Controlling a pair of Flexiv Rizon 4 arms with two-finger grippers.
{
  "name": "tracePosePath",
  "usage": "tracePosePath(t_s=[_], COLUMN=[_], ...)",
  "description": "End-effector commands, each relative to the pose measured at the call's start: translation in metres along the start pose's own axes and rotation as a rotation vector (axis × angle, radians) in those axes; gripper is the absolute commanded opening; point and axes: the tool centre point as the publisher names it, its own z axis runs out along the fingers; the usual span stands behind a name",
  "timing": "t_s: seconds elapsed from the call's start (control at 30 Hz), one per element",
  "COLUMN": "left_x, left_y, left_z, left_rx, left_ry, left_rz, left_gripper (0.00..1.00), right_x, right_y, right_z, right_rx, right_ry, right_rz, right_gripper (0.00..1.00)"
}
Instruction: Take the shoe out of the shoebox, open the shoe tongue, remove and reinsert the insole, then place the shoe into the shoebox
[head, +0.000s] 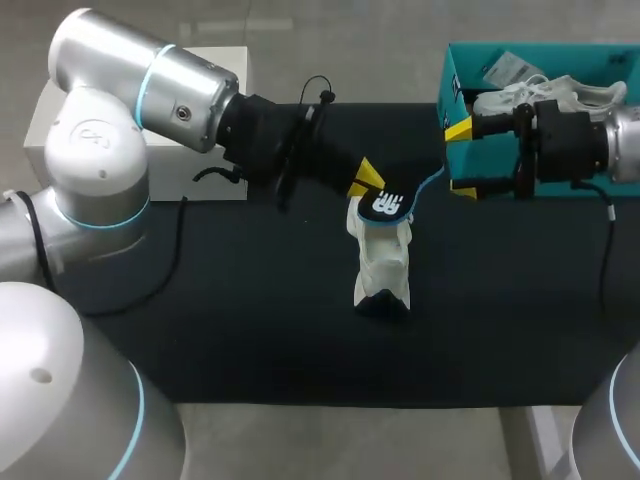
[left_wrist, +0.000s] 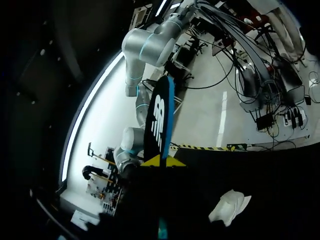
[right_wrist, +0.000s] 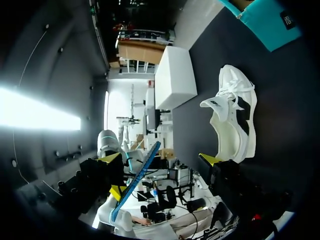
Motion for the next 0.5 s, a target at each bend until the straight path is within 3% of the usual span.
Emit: tracePosePath(t_s=[0.03,0.23,0.43,0.5], left_x=[0.004,0.011,0.009,0.009], left_y=[0.013,0.039,0.052,0.057], left_z=[0.007,0.01,0.016,0.019], left_rx=[-0.053,-0.165,-0.169,-0.187], left_ry=[-0.006,0.045,0.102,0.105], left_rz=[0.117,0.246,0.366,0.382], left_gripper=[0.0,0.0,0.0,0.0], right_x=[0.005,0.018,0.02,0.019], right_y=[-0.01,-0.014,-0.015,-0.015], right_z=[-0.002,0.0,0.009,0.013], right_rx=[-0.046,-0.069,-0.071,-0.068], right_ry=[0.009,-0.002,-0.026,-0.028], right_rz=[-0.009,-0.046,-0.055,-0.054], right_gripper=[1.0,1.0,1.0,0.93])
